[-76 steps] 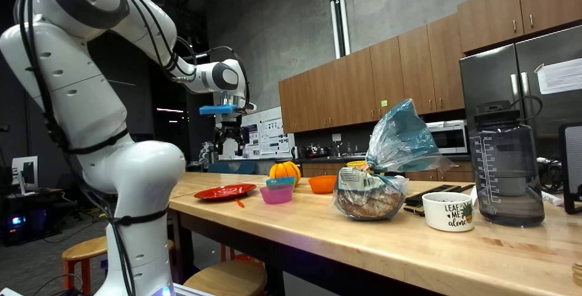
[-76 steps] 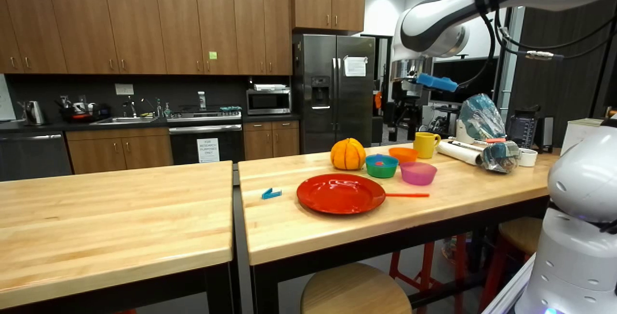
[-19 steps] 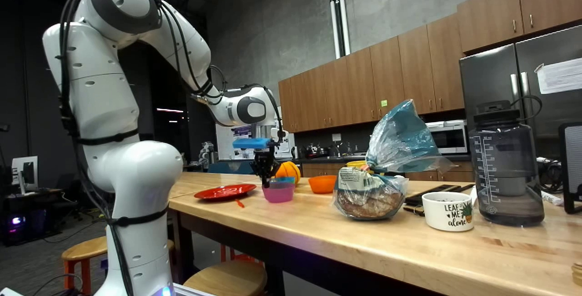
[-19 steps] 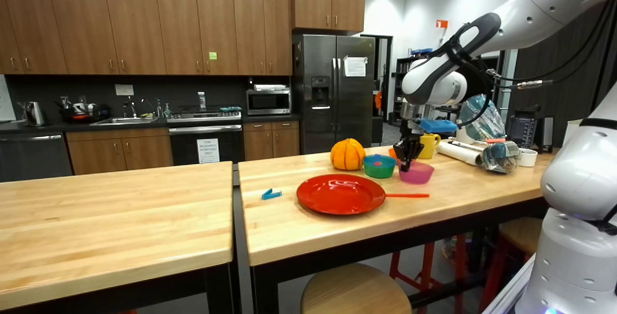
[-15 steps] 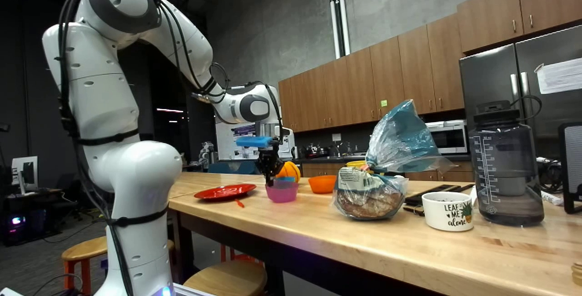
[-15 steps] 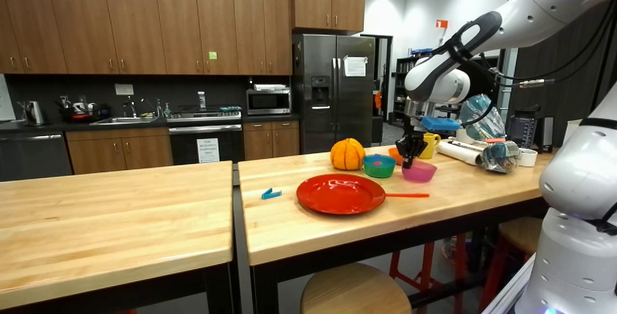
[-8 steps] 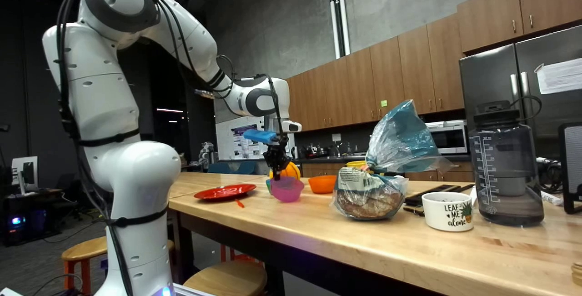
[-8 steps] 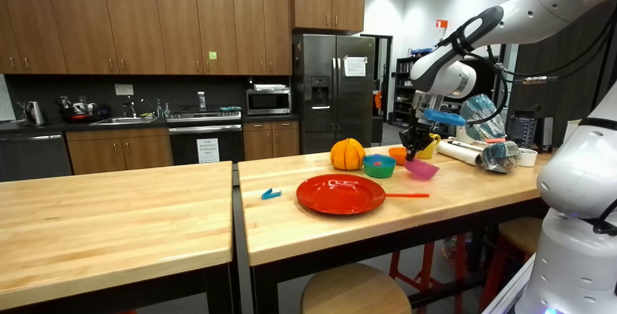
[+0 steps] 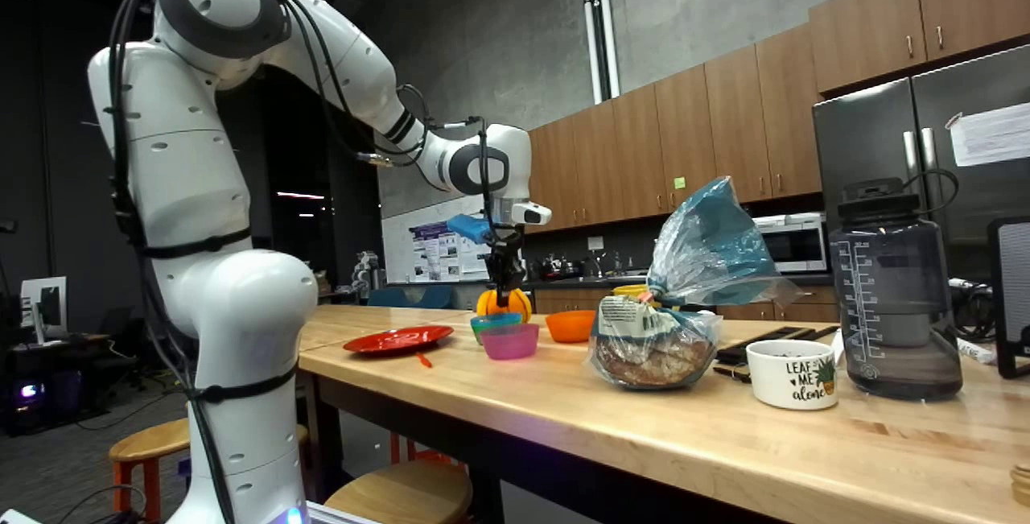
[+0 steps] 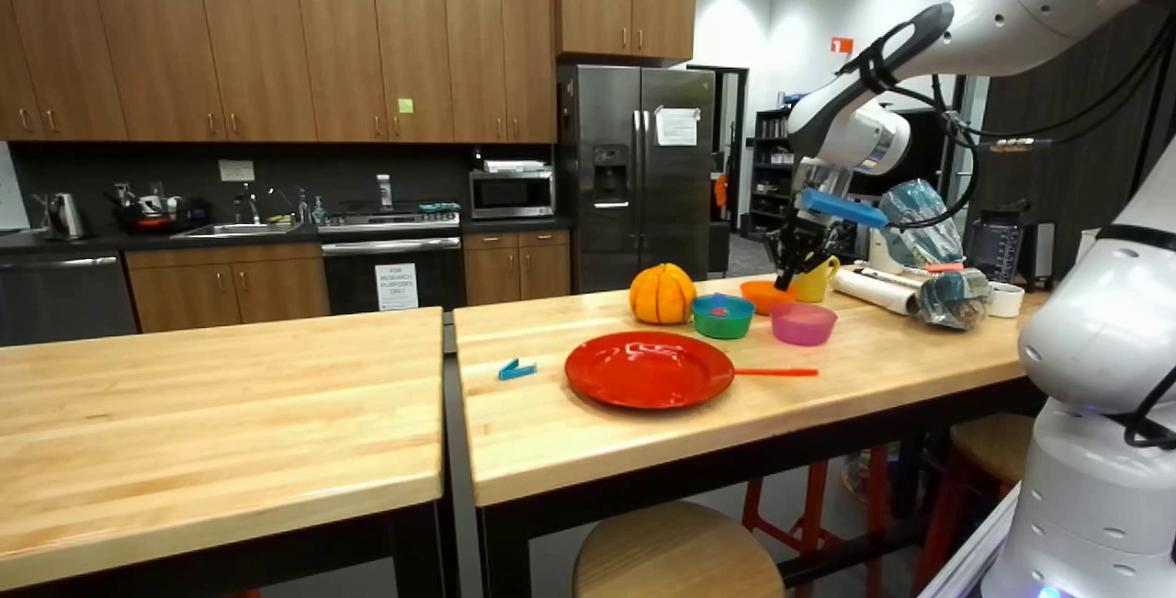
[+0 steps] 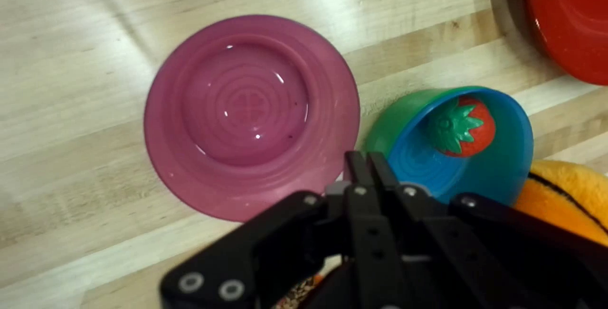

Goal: Move the pink bowl backwards slightly

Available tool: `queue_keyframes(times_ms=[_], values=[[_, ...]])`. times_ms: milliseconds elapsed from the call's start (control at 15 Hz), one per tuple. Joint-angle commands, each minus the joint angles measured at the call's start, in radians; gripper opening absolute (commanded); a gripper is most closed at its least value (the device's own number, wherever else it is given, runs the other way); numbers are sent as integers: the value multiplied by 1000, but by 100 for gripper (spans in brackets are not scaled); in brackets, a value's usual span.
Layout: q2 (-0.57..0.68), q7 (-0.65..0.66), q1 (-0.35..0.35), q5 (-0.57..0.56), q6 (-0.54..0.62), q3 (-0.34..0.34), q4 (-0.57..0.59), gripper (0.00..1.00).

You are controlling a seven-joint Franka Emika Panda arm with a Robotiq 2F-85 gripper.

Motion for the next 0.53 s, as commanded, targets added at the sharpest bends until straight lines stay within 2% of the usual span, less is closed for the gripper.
queue_keyframes(times_ms=[0, 133, 200, 333, 467], values=[[43, 60, -16, 21, -39, 6, 73, 2], [55, 88, -18, 8, -41, 14, 84, 2], [59, 101, -17, 9, -45, 15, 85, 32], [67, 127, -16, -1, -55, 24, 77, 38], [55, 150, -19, -8, -70, 31, 56, 51]])
